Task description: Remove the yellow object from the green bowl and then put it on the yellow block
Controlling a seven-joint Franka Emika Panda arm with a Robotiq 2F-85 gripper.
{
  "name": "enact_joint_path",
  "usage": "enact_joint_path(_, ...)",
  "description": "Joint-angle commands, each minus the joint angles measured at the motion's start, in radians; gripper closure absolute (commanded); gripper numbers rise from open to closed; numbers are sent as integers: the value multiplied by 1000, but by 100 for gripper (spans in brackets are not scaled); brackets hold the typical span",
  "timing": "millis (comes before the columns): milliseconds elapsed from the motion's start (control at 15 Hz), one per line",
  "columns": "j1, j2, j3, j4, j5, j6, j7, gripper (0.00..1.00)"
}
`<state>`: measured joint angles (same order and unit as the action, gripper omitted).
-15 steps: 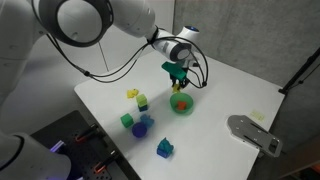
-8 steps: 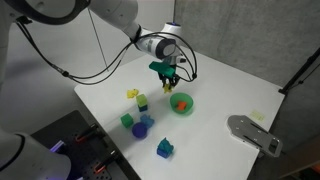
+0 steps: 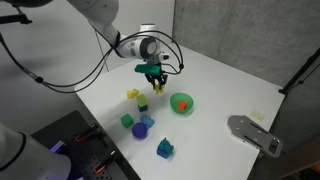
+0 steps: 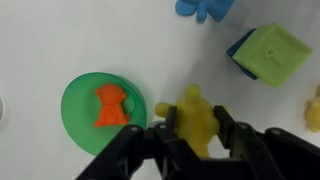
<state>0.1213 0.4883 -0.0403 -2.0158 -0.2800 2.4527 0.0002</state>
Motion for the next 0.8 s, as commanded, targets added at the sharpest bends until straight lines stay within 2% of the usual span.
enact_joint_path(0, 48, -77, -23, -103, -100, 41, 69, 84)
enact_joint_path(733, 101, -184, 0, -262, -225, 41, 139, 84)
